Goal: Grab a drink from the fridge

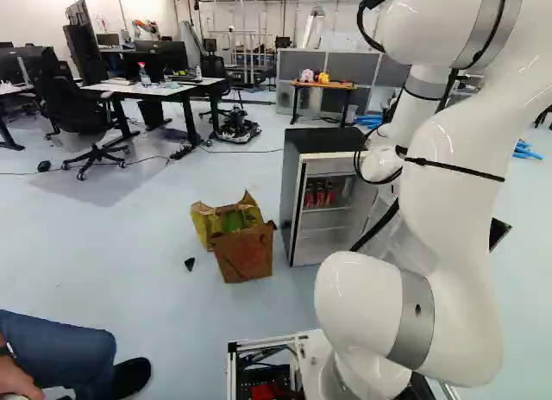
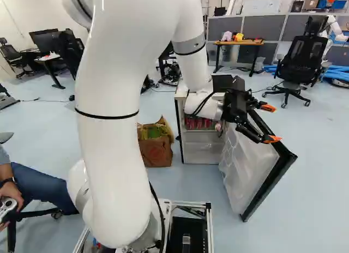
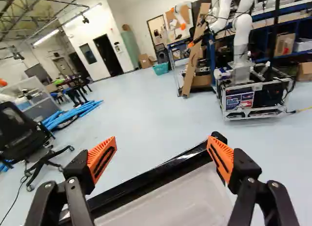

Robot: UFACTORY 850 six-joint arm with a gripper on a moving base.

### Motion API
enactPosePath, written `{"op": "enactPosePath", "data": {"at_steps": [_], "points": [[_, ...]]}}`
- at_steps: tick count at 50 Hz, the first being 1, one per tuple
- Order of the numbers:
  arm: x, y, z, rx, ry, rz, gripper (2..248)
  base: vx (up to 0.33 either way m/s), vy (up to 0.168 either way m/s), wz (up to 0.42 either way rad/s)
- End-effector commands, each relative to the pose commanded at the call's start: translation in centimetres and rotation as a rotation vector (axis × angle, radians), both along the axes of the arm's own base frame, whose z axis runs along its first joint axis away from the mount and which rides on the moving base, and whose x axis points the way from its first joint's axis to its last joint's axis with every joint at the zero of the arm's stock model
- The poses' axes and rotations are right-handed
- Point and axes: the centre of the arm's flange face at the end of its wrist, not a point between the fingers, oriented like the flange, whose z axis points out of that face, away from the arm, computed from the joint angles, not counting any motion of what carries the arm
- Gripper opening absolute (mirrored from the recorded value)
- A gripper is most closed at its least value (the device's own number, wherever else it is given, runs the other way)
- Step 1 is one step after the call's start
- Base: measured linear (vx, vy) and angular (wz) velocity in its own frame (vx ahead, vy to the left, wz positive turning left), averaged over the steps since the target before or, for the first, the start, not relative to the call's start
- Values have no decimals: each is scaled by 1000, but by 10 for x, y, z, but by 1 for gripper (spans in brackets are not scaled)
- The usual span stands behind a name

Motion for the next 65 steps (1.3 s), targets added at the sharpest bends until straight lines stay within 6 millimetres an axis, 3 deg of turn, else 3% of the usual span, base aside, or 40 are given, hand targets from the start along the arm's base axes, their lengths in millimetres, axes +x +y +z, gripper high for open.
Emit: {"op": "enactPosePath", "data": {"at_steps": [30, 65], "points": [[-30, 38, 10, -55, 82, 307, 247, 0, 0, 0], [-36, 53, 10, -52, 163, 640, 247, 0, 0, 0]]}}
